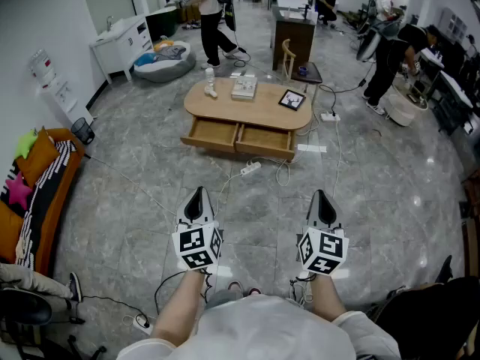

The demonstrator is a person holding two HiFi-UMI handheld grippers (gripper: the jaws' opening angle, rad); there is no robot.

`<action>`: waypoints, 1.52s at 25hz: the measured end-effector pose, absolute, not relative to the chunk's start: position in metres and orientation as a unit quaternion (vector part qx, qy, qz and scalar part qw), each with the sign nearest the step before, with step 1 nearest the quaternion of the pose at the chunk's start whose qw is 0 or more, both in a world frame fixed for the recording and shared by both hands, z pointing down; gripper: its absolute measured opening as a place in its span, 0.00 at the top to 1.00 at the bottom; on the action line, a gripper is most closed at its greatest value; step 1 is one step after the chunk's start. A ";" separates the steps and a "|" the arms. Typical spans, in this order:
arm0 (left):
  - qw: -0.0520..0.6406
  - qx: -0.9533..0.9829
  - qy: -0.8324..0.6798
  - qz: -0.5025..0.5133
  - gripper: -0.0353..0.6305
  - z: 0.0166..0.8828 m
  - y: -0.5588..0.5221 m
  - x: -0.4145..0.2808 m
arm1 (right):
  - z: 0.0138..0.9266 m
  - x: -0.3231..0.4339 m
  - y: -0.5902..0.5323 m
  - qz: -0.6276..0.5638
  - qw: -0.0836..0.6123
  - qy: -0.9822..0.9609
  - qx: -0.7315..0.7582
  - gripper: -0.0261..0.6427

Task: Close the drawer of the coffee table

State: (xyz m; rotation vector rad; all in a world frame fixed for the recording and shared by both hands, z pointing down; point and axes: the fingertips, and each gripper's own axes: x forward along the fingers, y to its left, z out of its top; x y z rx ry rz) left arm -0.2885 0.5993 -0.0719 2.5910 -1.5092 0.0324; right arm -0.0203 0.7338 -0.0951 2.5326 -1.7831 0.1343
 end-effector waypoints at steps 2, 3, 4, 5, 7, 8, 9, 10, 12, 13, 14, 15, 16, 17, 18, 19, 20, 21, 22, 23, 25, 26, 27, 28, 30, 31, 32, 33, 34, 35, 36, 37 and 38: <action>0.071 0.862 -0.502 0.011 0.95 -0.071 0.598 -0.286 | -0.092 -0.020 0.733 0.046 0.022 -0.576 0.816 0.96; 0.071 0.862 -0.502 0.012 0.95 -0.070 0.598 -0.285 | -0.091 -0.020 0.733 0.047 0.023 -0.577 0.815 0.96; 0.072 0.862 -0.502 0.012 0.95 -0.069 0.598 -0.285 | -0.090 -0.020 0.732 0.048 0.023 -0.577 0.815 0.96; 0.074 0.862 -0.502 0.013 0.95 -0.068 0.597 -0.286 | -0.089 -0.021 0.731 0.049 0.023 -0.577 0.815 0.96; 0.076 0.862 -0.501 0.015 0.95 -0.065 0.597 -0.288 | -0.089 -0.024 0.730 0.049 0.012 -0.580 0.813 0.96; 0.077 0.862 -0.501 0.017 0.95 -0.064 0.598 -0.289 | -0.090 -0.025 0.730 0.049 0.004 -0.583 0.811 0.96; 0.077 0.862 -0.500 0.019 0.95 -0.064 0.599 -0.289 | -0.091 -0.027 0.730 0.049 -0.003 -0.585 0.810 0.96; 0.075 0.862 -0.500 0.022 0.95 -0.063 0.600 -0.289 | -0.092 -0.028 0.730 0.049 -0.007 -0.587 0.808 0.96; 0.069 0.862 -0.500 0.031 0.95 -0.063 0.600 -0.290 | -0.092 -0.031 0.729 0.054 -0.010 -0.589 0.806 0.96; 0.066 0.863 -0.500 0.033 0.95 -0.064 0.600 -0.290 | -0.091 -0.032 0.728 0.058 -0.011 -0.589 0.806 0.96; 0.065 0.864 -0.498 0.034 0.95 -0.064 0.600 -0.290 | -0.091 -0.033 0.727 0.060 -0.012 -0.589 0.806 0.96; 0.065 0.865 -0.497 0.034 0.95 -0.065 0.599 -0.290 | -0.092 -0.034 0.726 0.061 -0.012 -0.589 0.806 0.96; 0.067 0.865 -0.496 0.033 0.95 -0.066 0.599 -0.291 | -0.092 -0.034 0.726 0.061 -0.012 -0.588 0.807 0.96; 0.069 0.866 -0.495 0.032 0.95 -0.066 0.599 -0.291 | -0.093 -0.035 0.726 0.060 -0.011 -0.586 0.808 0.96; 0.071 0.866 -0.494 0.031 0.95 -0.066 0.599 -0.292 | -0.093 -0.036 0.727 0.058 -0.010 -0.586 0.808 0.96; 0.073 0.867 -0.492 0.031 0.95 -0.066 0.599 -0.293 | -0.093 -0.038 0.727 0.057 -0.009 -0.586 0.809 0.95; 0.074 0.868 -0.490 0.030 0.95 -0.066 0.599 -0.294 | -0.094 -0.039 0.728 0.056 -0.010 -0.586 0.808 0.93; 0.075 0.869 -0.488 0.028 0.95 -0.066 0.600 -0.294 | -0.093 -0.041 0.729 0.057 -0.010 -0.588 0.807 0.91; 0.075 0.870 -0.486 0.027 0.94 -0.067 0.600 -0.295 | -0.093 -0.041 0.729 0.058 -0.012 -0.589 0.806 0.90; 0.076 0.871 -0.484 0.025 0.92 -0.067 0.600 -0.295 | -0.093 -0.042 0.729 0.059 -0.013 -0.589 0.806 0.89; 0.079 0.873 -0.480 0.021 0.82 -0.068 0.600 -0.296 | -0.093 -0.043 0.730 0.059 -0.015 -0.589 0.806 0.85; 0.081 0.874 -0.479 0.020 0.78 -0.068 0.599 -0.296 | -0.093 -0.044 0.730 0.059 -0.016 -0.589 0.806 0.83; 0.083 0.875 -0.477 0.020 0.75 -0.069 0.598 -0.296 | -0.094 -0.044 0.730 0.058 -0.016 -0.589 0.806 0.81; 0.084 0.875 -0.476 0.020 0.73 -0.070 0.598 -0.296 | -0.096 -0.045 0.729 0.057 -0.016 -0.589 0.806 0.80; 0.088 0.876 -0.474 0.020 0.69 -0.071 0.596 -0.296 | -0.098 -0.045 0.727 0.056 -0.015 -0.590 0.806 0.77; 0.089 0.876 -0.474 0.019 0.66 -0.071 0.595 -0.296 | -0.099 -0.045 0.727 0.056 -0.015 -0.590 0.805 0.76; 0.089 0.876 -0.473 0.019 0.64 -0.071 0.594 -0.297 | -0.099 -0.045 0.726 0.056 -0.014 -0.590 0.805 0.74; 0.088 0.876 -0.473 0.020 0.61 -0.071 0.594 -0.297 | -0.100 -0.046 0.726 0.056 -0.014 -0.591 0.805 0.73; 0.088 0.877 -0.472 0.020 0.59 -0.071 0.594 -0.297 | -0.100 -0.046 0.725 0.055 -0.014 -0.591 0.804 0.71; 0.088 0.878 -0.470 0.020 0.58 -0.072 0.594 -0.298 | -0.100 -0.047 0.726 0.055 -0.014 -0.591 0.805 0.70; 0.087 0.879 -0.468 0.021 0.56 -0.072 0.594 -0.298 | -0.100 -0.047 0.726 0.055 -0.014 -0.591 0.805 0.67; 0.087 0.880 -0.466 0.022 0.53 -0.071 0.594 -0.299 | -0.101 -0.048 0.725 0.054 -0.014 -0.590 0.805 0.64; 0.087 0.881 -0.464 0.023 0.51 -0.071 0.593 -0.299 | -0.100 -0.048 0.725 0.054 -0.014 -0.590 0.806 0.62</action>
